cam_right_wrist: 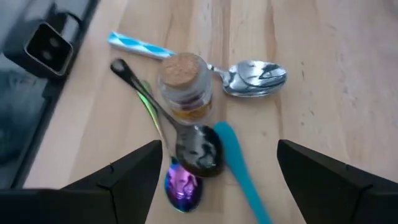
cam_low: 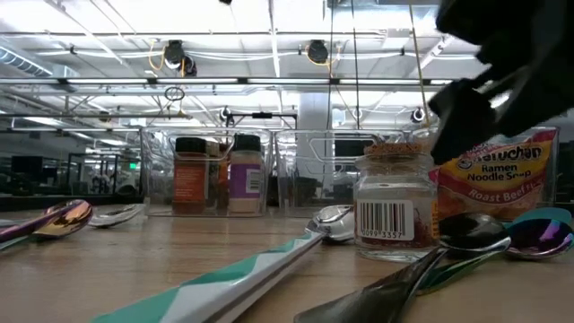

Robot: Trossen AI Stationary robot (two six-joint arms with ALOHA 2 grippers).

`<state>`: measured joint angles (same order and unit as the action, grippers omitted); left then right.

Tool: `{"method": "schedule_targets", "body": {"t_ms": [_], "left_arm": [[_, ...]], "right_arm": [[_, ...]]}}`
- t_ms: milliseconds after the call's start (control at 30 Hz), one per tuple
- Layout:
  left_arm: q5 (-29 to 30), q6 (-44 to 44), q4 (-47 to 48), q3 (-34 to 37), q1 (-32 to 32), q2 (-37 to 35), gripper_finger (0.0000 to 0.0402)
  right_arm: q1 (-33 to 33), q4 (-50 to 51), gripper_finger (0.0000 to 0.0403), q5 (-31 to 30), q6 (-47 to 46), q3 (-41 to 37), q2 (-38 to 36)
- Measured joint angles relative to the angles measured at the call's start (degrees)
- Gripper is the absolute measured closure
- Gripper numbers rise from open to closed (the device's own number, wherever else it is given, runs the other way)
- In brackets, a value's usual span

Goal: Pick & Place Food Item
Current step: Put the brown seasoning bottle into the left transparent bin

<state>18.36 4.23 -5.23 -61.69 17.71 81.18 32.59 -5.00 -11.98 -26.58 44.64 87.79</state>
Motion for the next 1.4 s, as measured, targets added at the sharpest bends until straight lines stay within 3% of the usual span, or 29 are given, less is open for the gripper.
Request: {"method": "schedule_targets", "body": {"t_ms": [133, 267, 433, 600, 867, 1233, 1400], "left_arm": [[0.07, -0.66, -0.46, -0.02, 2.26, 0.02, 0.0112], [4.69, 1.61, -0.63, 0.06, 5.2, 0.03, 0.0112], [11.63, 5.64, -0.89, 0.46, 8.08, 0.05, 0.0112], [12.29, 7.59, -1.15, 0.46, 9.55, 0.19, 0.0112], [12.28, 6.54, -1.4, 0.46, 9.89, 0.19, 0.0112], [12.26, 5.99, -0.92, 0.46, 8.22, 0.19, 0.0112], [12.28, 6.68, -0.99, 0.46, 7.65, 0.19, 0.0112]], "right_arm": [[5.49, -9.44, 0.009, -8.86, -3.07, -4.77, 1.18], [9.96, -18.63, 0.009, -16.58, -4.31, -6.07, 5.52], [11.79, -22.37, 0.009, -16.75, -6.71, -3.62, 14.7], [11.07, -27.77, 0.009, -19.99, -6.87, -1.0, 20.7], [9.22, -29.53, 0.009, -24.01, -3.76, 1.14, 21.85], [8.21, -33.06, 0.009, -22.43, -4.2, 1.18, 21.94], [7.81, -36.77, 0.009, -21.84, -3.03, 2.45, 26.09]]}}
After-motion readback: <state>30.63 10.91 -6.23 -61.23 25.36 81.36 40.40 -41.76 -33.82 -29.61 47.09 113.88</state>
